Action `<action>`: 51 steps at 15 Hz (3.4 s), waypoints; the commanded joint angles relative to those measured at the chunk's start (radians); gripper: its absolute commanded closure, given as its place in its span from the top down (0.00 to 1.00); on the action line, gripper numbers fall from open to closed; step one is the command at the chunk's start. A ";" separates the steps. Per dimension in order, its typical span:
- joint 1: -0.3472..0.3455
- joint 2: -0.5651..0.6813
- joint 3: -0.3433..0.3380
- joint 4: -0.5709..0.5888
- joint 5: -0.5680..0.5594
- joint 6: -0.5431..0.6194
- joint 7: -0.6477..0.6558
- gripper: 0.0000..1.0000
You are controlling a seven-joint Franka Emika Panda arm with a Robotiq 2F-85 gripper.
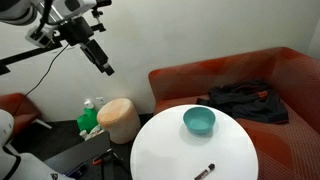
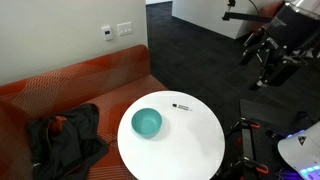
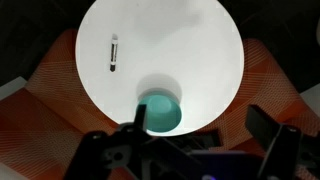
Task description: Put the black marker inside the blue bowl
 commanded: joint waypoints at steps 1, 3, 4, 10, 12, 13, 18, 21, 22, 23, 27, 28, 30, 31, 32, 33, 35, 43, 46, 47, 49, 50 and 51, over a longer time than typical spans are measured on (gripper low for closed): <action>0.008 0.001 -0.006 0.003 -0.005 -0.003 0.005 1.00; 0.008 0.001 -0.006 0.003 -0.005 -0.003 0.005 1.00; 0.008 0.001 -0.006 0.003 -0.005 -0.003 0.005 1.00; -0.022 0.020 -0.035 0.026 -0.006 0.056 0.017 1.00; -0.038 0.028 -0.055 0.039 -0.003 0.080 0.022 1.00; -0.049 0.035 -0.065 0.046 -0.005 0.092 0.022 1.00; -0.089 0.095 -0.138 0.064 0.002 0.176 -0.002 1.00; -0.110 0.159 -0.181 0.061 0.003 0.247 -0.015 1.00; -0.118 0.188 -0.197 0.057 0.004 0.277 -0.020 1.00; -0.126 0.212 -0.206 0.056 0.002 0.302 -0.022 1.00; -0.167 0.337 -0.234 0.051 -0.006 0.417 -0.012 1.00; -0.181 0.372 -0.233 0.049 -0.018 0.450 -0.003 1.00; -0.201 0.443 -0.233 0.052 -0.024 0.501 0.009 1.00; -0.208 0.475 -0.233 0.054 -0.023 0.523 0.010 1.00; -0.216 0.511 -0.234 0.053 -0.022 0.549 0.013 1.00; -0.217 0.546 -0.240 0.056 -0.013 0.569 0.003 1.00; -0.222 0.608 -0.246 0.052 -0.004 0.615 -0.009 1.00; -0.233 0.714 -0.252 0.044 0.009 0.606 -0.018 1.00; -0.233 0.718 -0.252 0.049 0.009 0.606 -0.018 1.00; -0.233 0.718 -0.252 0.049 0.009 0.606 -0.018 1.00; -0.237 0.755 -0.250 0.072 -0.020 0.610 0.019 1.00; -0.239 0.780 -0.251 0.083 -0.031 0.625 0.032 1.00; -0.240 0.812 -0.253 0.097 -0.037 0.633 0.036 1.00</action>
